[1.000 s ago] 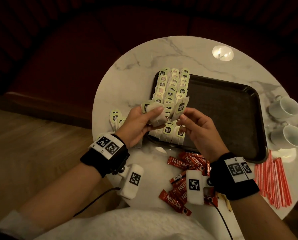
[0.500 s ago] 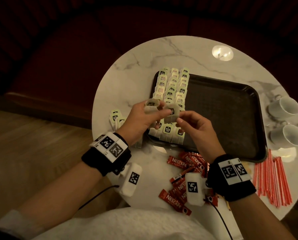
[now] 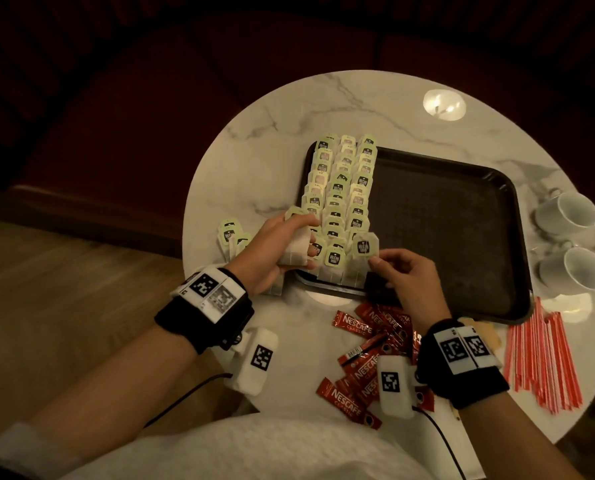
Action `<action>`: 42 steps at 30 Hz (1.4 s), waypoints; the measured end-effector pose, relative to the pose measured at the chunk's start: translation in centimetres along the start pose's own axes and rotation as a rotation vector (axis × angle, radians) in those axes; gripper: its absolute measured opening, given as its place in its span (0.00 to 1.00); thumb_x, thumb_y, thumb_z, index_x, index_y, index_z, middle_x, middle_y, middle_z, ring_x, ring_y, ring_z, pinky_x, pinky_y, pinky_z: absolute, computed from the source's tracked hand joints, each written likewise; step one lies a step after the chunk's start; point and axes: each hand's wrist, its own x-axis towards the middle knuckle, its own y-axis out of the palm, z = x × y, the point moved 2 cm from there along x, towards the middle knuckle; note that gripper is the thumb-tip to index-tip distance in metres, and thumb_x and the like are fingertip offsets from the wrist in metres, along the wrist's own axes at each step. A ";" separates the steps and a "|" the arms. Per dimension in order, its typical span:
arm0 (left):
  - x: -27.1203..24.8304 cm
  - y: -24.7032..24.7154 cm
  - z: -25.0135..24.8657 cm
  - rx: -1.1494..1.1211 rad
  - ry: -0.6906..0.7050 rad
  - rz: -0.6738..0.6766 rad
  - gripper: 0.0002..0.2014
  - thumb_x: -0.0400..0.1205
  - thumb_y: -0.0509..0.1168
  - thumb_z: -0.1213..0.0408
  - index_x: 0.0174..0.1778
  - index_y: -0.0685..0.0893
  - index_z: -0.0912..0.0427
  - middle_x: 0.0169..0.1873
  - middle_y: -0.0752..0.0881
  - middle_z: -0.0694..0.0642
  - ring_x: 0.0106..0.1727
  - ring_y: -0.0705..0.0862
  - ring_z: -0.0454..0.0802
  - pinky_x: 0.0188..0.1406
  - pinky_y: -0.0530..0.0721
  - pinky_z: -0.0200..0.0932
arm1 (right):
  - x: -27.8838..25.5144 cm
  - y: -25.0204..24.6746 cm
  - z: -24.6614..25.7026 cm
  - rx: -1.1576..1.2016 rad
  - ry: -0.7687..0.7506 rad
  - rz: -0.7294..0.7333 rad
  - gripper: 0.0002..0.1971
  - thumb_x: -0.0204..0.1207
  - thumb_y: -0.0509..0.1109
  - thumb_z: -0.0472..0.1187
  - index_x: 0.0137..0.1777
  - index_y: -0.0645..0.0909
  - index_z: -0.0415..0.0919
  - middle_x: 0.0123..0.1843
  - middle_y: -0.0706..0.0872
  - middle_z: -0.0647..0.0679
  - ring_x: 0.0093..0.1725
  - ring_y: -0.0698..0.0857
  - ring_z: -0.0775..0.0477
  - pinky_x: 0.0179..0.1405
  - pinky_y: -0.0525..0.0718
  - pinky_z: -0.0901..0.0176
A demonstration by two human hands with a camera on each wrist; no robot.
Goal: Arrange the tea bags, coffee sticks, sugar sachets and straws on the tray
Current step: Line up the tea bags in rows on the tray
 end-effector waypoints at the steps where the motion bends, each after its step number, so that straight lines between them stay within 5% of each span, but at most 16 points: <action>1: 0.0 -0.1 0.1 -0.015 -0.019 -0.003 0.07 0.84 0.62 0.63 0.54 0.81 0.61 0.35 0.80 0.57 0.31 0.81 0.47 0.25 0.83 0.41 | 0.0 0.0 -0.5 -0.045 0.019 0.003 0.04 0.78 0.74 0.43 0.51 0.85 0.49 0.51 0.90 0.52 0.52 0.88 0.56 0.49 0.86 0.63; 4: 0.0 -0.3 0.2 -0.043 -0.051 -0.004 0.10 0.85 0.55 0.67 0.52 0.82 0.61 0.35 0.80 0.57 0.31 0.81 0.48 0.26 0.85 0.42 | 0.0 0.3 -1.3 -0.180 0.036 0.012 0.04 0.78 0.74 0.43 0.51 0.85 0.50 0.48 0.89 0.53 0.51 0.87 0.57 0.55 0.86 0.59; 15: -0.1 -0.4 0.5 -0.088 -0.084 -0.003 0.12 0.85 0.53 0.69 0.55 0.80 0.63 0.37 0.79 0.60 0.34 0.82 0.50 0.32 0.89 0.46 | 0.1 1.4 -1.5 -0.340 0.040 0.023 0.12 0.78 0.75 0.45 0.61 0.84 0.47 0.44 0.87 0.60 0.47 0.83 0.64 0.45 0.79 0.70; 19: -0.1 -0.5 0.5 -0.127 -0.084 0.006 0.13 0.84 0.51 0.70 0.53 0.81 0.63 0.37 0.78 0.60 0.35 0.81 0.52 0.38 0.89 0.48 | 0.2 1.3 -1.3 -0.360 0.022 -0.015 0.11 0.77 0.76 0.47 0.58 0.82 0.50 0.45 0.87 0.58 0.52 0.85 0.56 0.59 0.85 0.55; 24: 0.1 0.0 0.4 -0.155 -0.065 0.038 0.14 0.88 0.49 0.69 0.55 0.79 0.67 0.41 0.81 0.66 0.40 0.85 0.56 0.43 0.90 0.47 | -0.5 1.5 1.4 -0.286 -0.167 -0.045 0.11 0.79 0.73 0.47 0.60 0.83 0.48 0.47 0.86 0.57 0.47 0.84 0.62 0.44 0.80 0.72; 28: 0.3 0.6 0.7 -0.120 0.009 0.077 0.13 0.90 0.51 0.67 0.62 0.79 0.66 0.55 0.84 0.62 0.49 0.88 0.51 0.46 0.88 0.40 | -1.0 2.9 4.1 -0.162 -0.253 0.093 0.08 0.80 0.72 0.48 0.56 0.87 0.49 0.47 0.89 0.57 0.48 0.86 0.58 0.49 0.85 0.65; 34: 0.1 0.8 0.6 -0.059 0.132 0.153 0.12 0.88 0.57 0.67 0.65 0.81 0.59 0.60 0.87 0.56 0.61 0.86 0.47 0.53 0.86 0.39 | -0.7 4.1 5.4 -0.033 -0.225 0.219 0.08 0.80 0.73 0.45 0.55 0.88 0.46 0.49 0.91 0.54 0.51 0.88 0.57 0.51 0.83 0.68; 40: 0.3 0.6 0.4 -0.020 0.155 0.102 0.12 0.83 0.65 0.64 0.62 0.82 0.61 0.57 0.87 0.57 0.57 0.87 0.48 0.54 0.88 0.46 | -0.5 3.9 5.6 0.052 -0.203 0.202 0.06 0.78 0.75 0.39 0.51 0.86 0.38 0.48 0.90 0.41 0.45 0.88 0.53 0.45 0.85 0.65; 42: 0.5 0.3 0.3 0.026 0.195 0.019 0.13 0.81 0.68 0.63 0.61 0.82 0.61 0.52 0.88 0.56 0.52 0.87 0.47 0.54 0.87 0.46 | -0.2 3.3 5.7 0.075 -0.212 0.141 0.07 0.77 0.76 0.41 0.50 0.86 0.38 0.49 0.90 0.40 0.49 0.89 0.46 0.50 0.88 0.58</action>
